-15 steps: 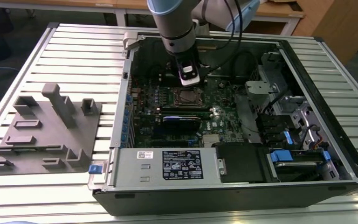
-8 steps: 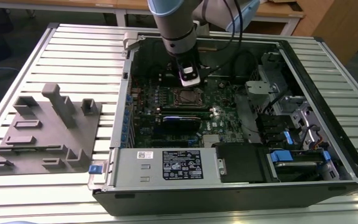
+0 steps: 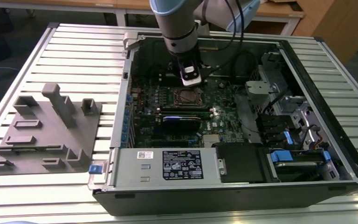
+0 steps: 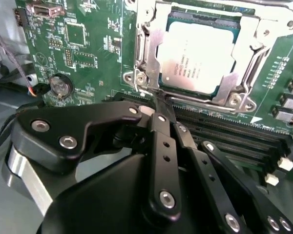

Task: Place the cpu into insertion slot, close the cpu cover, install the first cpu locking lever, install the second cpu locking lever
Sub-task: 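Install the first cpu locking lever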

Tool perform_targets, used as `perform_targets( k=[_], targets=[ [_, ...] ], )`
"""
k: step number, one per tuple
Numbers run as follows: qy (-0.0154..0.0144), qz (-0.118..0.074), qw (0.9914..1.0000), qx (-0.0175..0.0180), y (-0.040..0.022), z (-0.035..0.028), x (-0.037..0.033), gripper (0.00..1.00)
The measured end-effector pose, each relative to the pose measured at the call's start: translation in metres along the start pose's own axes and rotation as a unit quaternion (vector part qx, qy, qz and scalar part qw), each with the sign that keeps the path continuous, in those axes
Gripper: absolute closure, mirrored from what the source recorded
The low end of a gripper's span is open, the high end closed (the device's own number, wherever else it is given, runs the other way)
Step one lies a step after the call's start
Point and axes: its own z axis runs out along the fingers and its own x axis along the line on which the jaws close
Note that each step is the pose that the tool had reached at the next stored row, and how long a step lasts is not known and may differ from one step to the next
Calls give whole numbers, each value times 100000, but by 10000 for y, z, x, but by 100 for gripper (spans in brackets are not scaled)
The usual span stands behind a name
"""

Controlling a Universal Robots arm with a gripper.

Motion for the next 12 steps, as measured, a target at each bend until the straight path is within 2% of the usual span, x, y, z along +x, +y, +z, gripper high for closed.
perform_targets(
  k=[4, 12],
  targets=[
    [233, 36, 100000, 124, 15, -61, -14, 89],
    [297, 33, 99999, 151, 14, -59, -23, 89]
  ],
)
